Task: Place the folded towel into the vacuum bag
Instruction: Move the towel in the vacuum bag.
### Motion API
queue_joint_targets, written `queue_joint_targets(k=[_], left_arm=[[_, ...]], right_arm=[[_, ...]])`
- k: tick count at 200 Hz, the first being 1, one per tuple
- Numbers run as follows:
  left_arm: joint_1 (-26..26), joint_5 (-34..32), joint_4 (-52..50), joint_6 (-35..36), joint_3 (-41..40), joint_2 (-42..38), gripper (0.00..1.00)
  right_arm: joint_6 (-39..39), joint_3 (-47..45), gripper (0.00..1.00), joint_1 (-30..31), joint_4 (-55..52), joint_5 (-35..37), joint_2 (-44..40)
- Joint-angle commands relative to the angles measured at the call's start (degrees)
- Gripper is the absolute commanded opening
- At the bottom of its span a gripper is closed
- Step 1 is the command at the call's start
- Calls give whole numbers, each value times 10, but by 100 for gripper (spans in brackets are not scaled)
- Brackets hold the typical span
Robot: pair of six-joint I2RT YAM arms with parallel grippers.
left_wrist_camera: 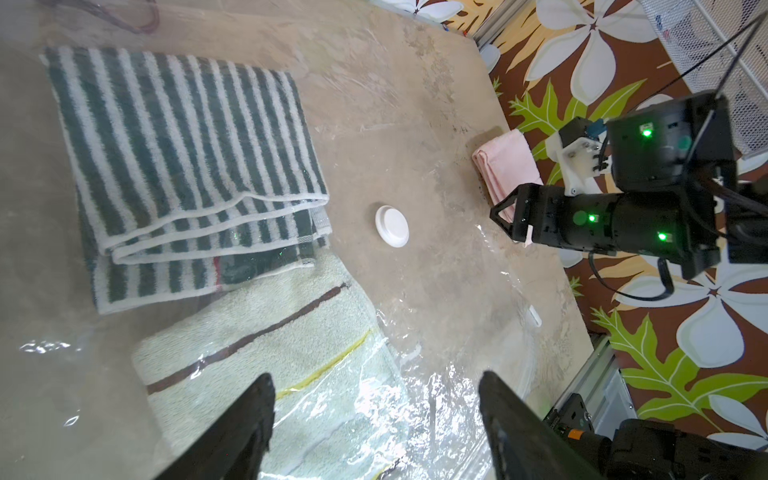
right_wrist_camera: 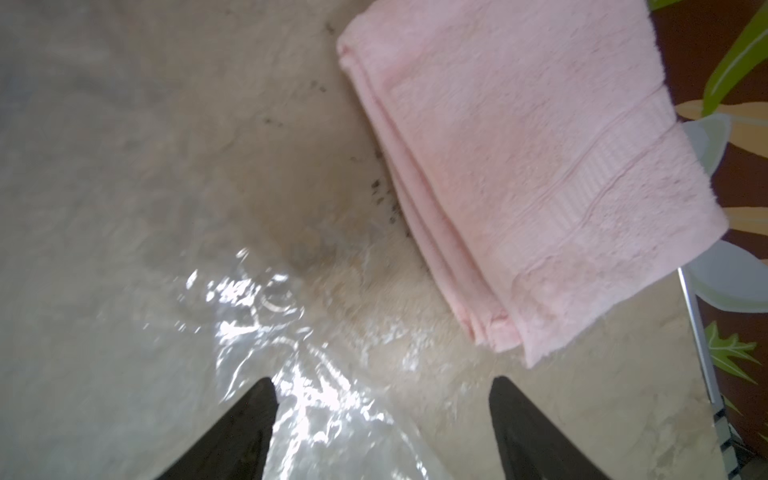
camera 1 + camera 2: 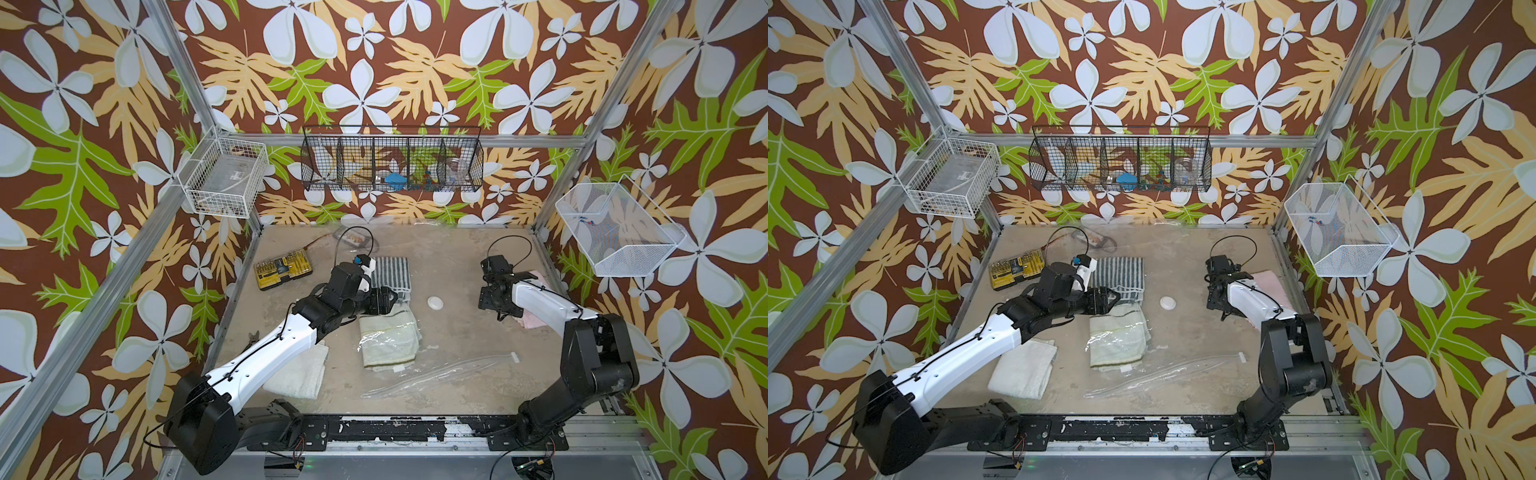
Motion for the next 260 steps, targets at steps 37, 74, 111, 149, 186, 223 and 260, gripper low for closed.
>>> queue_joint_targets(k=[37, 74, 111, 149, 186, 223, 260], left_arm=[[-1, 16, 25, 17, 7, 12, 79], [-1, 28, 30, 13, 6, 20, 79], [-1, 24, 31, 13, 6, 22, 79], [-1, 15, 28, 11, 5, 11, 79], [-1, 10, 25, 5, -4, 0, 79], [-1, 3, 21, 2, -13, -13, 79], [-1, 1, 27, -12, -16, -9, 78]], right_arm=[[-2, 63, 81, -52, 23, 21, 104], [-11, 68, 65, -102, 53, -72, 153], [-30, 58, 31, -113, 77, -147, 145], [-33, 51, 8, -111, 105, -209, 95], [-57, 54, 2, -81, 89, -212, 16], [-89, 56, 0, -23, 26, -221, -47], [-34, 72, 2, 118, 22, -229, -18]])
